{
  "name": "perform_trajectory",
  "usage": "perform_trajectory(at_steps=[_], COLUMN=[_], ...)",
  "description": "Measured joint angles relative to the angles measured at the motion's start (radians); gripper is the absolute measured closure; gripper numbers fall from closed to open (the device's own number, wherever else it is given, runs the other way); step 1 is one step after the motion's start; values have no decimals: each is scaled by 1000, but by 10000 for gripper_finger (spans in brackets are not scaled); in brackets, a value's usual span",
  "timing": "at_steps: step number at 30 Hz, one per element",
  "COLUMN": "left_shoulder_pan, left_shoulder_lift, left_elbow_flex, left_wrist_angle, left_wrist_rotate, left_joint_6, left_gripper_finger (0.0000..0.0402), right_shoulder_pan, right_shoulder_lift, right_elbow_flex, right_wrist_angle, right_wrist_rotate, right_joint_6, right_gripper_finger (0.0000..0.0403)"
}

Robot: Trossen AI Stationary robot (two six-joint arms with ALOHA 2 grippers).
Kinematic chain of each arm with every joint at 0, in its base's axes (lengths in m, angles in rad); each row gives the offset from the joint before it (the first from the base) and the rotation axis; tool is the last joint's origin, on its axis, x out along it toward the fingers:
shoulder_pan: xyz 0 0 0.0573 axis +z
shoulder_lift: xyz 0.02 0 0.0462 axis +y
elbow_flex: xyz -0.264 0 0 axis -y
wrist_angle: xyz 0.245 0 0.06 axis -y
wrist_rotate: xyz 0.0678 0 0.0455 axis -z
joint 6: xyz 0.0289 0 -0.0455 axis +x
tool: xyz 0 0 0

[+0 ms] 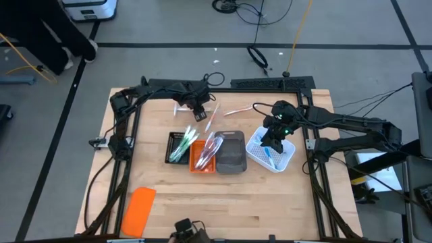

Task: Pick & Place Toothbrushes
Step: Put the orange toothbrush into the black transparent bin

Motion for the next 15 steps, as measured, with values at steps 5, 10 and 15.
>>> perform_trajectory(at_steps=[5,10,15], left_shoulder_pan=[-2,-2,-2], left_shoulder_lift=[8,9,9], left_elbow_flex=[-1,-4,-4], left_wrist_angle=[2,-3,-8], left_wrist_rotate=[8,64,105], left_joint_6=[20,24,16], left_gripper_finger=[257,330,393], right_shoulder_pan=[0,0,0], right_shoulder_lift=[0,0,0], right_elbow_flex=[0,0,0], right_wrist_angle=[2,6,6], right_wrist_rotate=[0,3,3], right_joint_6=[0,-2,-8], right_gripper_finger=[286,287,287])
